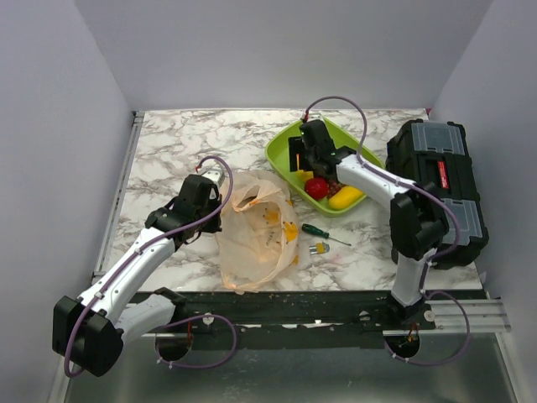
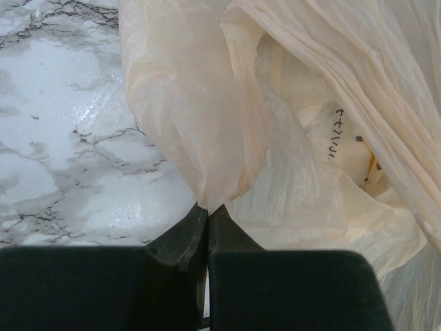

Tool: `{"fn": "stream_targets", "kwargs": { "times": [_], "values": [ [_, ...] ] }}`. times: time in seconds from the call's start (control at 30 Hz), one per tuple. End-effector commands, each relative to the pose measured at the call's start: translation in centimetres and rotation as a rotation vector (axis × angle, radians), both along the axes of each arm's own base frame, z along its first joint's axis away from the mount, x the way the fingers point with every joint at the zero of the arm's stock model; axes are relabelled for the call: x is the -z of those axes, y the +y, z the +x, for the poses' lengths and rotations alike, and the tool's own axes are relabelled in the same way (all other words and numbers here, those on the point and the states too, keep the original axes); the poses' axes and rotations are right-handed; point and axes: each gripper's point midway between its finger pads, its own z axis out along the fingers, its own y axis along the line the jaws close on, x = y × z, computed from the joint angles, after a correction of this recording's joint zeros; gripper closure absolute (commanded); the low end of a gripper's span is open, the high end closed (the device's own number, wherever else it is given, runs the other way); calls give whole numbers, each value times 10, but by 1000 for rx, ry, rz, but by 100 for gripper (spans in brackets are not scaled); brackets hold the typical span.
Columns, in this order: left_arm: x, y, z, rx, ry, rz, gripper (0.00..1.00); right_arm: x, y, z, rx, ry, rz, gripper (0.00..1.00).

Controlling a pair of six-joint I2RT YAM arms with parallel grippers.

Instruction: Take the fake fruits out of the plastic bag

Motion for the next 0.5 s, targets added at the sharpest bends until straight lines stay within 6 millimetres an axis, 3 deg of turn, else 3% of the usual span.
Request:
{"fn": "stream_targets", "kwargs": {
  "times": [0.0,0.13,0.23,0.47],
  "values": [
    [-3,-2,2,3,-7,-16,100,-49,4,-15,-33,-70,91,25],
    [-4,-1,2,0,-13,-14,100,-58,8,-41,-72,-59,186,25],
    [-5,-1,2,-1,-15,-15,100,-56,22,-71,-170,-30,304,25],
    [-5,-3,2,5,-11,-20,100,-80,49,-144,-392,-84,484,25]
  ]
}}
